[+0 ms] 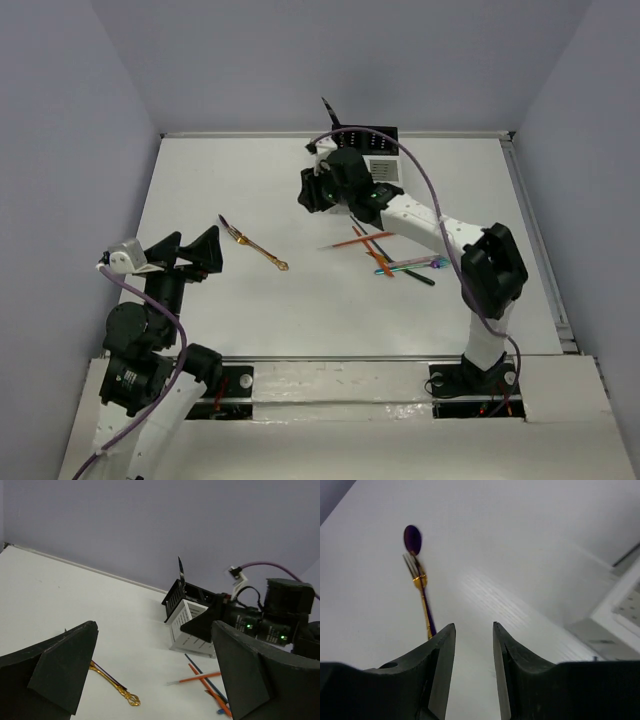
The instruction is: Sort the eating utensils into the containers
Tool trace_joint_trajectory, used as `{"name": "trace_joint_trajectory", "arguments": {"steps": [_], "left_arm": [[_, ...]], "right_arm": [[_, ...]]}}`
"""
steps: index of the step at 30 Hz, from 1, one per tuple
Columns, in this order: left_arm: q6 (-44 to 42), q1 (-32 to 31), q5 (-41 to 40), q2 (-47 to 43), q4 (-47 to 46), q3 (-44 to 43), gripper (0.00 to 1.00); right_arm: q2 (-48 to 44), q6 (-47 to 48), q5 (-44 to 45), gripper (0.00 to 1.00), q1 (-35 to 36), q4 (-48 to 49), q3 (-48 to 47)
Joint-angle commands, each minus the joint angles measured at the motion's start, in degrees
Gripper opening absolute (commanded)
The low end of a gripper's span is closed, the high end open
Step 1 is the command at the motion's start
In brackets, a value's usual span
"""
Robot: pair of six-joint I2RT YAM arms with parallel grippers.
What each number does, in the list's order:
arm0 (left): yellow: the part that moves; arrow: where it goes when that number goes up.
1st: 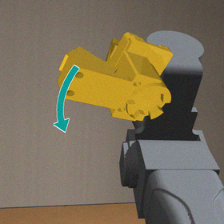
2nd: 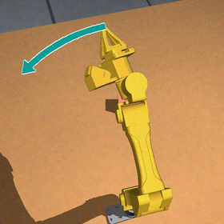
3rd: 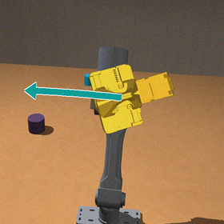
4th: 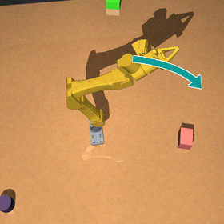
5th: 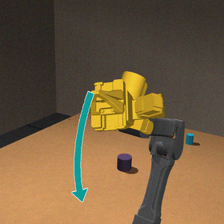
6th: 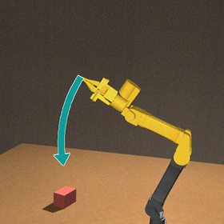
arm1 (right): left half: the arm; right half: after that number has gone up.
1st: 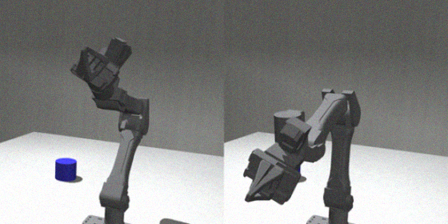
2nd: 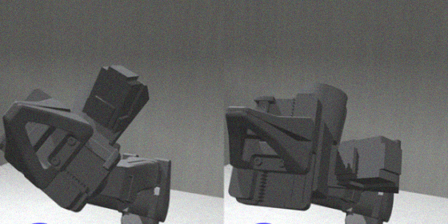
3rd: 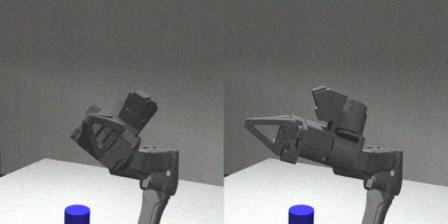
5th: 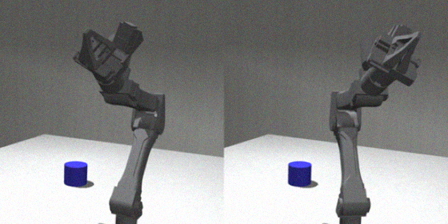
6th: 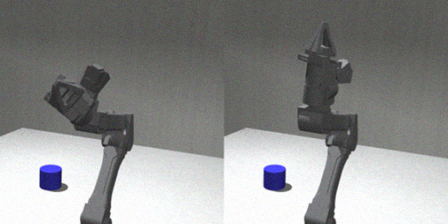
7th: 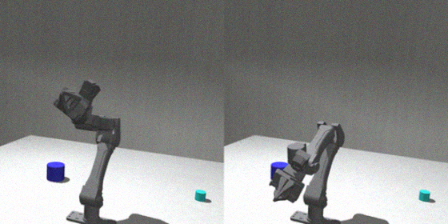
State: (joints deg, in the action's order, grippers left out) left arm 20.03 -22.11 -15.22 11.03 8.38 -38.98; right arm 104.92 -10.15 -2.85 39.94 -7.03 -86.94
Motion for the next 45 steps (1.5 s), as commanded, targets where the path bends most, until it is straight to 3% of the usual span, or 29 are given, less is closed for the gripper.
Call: {"name": "trace_joint_trajectory", "arguments": {"steps": [1,12,16,32,35,38,45], "left_arm": [[-0.3,-0.3,0.6,0.4,-3.0,0.2,0.99],[-0.3,-0.8,0.6,0.6,-2.9,0.2,0.99],[-0.2,-0.8,0.5,0.5,-2.8,0.2,0.99],[-0.2,-1.4,0.5,0.4,-2.8,0.2,0.99],[-0.2,-1.4,0.5,0.3,-2.8,0.2,0.99],[-0.2,-1.4,0.5,0.4,-2.8,0.2,0.99],[-0.2,-1.4,0.5,0.2,-2.8,0.2,0.99]], "right_arm": [[6.2,1.8,-3.9,0.39,3.9,0.5,-8.0],[28.3,3.4,-2.2,0.4,10.7,-7.9,-34.1],[34.0,3.1,-3.4,0.41,12.1,-9.9,-39.4],[45.4,2.1,-1.0,0.41,13.8,-11.8,-48.6],[46.0,2.1,0.1,0.35,13.8,-11.5,-48.4],[46.0,2.1,0.9,0.19,13.8,-11.3,-48.1],[45.5,2.2,1.1,0.25,13.8,-11.3,-46.7]]}}
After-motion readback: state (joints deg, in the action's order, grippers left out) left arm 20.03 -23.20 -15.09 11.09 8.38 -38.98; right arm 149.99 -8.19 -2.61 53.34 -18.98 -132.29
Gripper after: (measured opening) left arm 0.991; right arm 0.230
